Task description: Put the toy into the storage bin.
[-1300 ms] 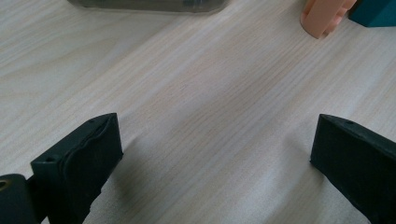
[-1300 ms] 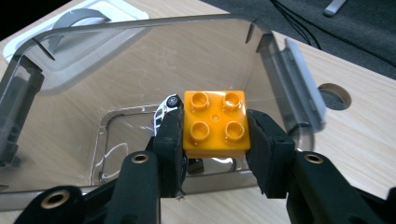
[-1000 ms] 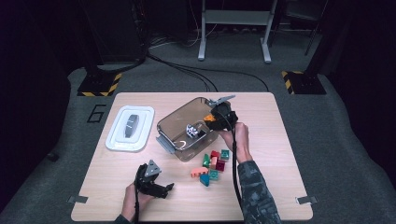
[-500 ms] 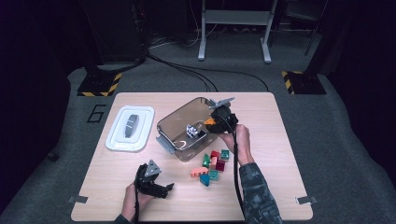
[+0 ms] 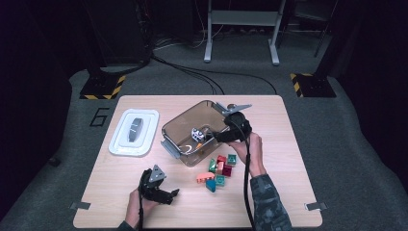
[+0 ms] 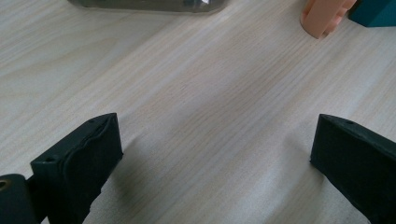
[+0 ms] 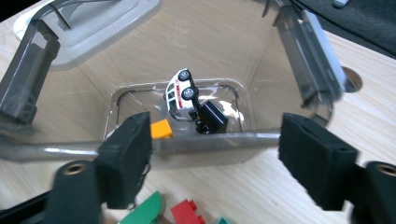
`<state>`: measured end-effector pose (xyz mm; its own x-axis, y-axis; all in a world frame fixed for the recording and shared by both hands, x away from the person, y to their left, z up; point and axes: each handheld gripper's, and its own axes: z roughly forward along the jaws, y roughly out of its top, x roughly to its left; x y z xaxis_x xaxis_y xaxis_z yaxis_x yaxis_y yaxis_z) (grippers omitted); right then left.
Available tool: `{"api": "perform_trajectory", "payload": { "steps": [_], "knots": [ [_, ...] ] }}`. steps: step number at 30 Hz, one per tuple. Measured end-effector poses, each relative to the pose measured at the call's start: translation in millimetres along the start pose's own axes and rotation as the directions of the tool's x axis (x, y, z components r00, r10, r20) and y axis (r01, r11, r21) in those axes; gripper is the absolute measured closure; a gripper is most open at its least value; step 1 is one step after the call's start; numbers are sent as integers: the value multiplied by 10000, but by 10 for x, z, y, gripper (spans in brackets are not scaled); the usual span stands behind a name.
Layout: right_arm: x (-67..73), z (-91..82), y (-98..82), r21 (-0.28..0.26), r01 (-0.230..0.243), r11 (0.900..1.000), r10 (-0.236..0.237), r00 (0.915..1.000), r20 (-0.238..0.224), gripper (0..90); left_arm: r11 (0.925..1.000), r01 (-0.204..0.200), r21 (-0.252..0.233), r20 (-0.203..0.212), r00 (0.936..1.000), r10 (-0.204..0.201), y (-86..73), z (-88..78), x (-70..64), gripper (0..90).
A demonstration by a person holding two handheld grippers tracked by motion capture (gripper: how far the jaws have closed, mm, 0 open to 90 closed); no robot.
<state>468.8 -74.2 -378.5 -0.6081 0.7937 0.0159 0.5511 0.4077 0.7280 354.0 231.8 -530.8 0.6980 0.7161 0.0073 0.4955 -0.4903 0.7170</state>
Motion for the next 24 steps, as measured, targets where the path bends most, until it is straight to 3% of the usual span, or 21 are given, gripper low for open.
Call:
{"api": "perform_trajectory", "payload": {
  "steps": [6,12,17,24],
  "knots": [
    [-31,-121,-180,-214,-391,9990,396,9990,223,173,10000,1,-2,0,10000,-1,0,0,0,19],
    [-61,-125,-418,-130,-884,9960,887,9958,241,143,10000,71,-64,3,10000,-71,-1,4,-5,19],
    [-93,-45,-650,42,-1159,9932,1157,9927,352,139,10000,45,-49,-15,10000,-45,0,3,-3,19],
    [-156,168,-947,380,-1804,9829,1772,9814,739,139,10000,-19,2,-8,10000,19,1,0,1,19]
  ]
}}
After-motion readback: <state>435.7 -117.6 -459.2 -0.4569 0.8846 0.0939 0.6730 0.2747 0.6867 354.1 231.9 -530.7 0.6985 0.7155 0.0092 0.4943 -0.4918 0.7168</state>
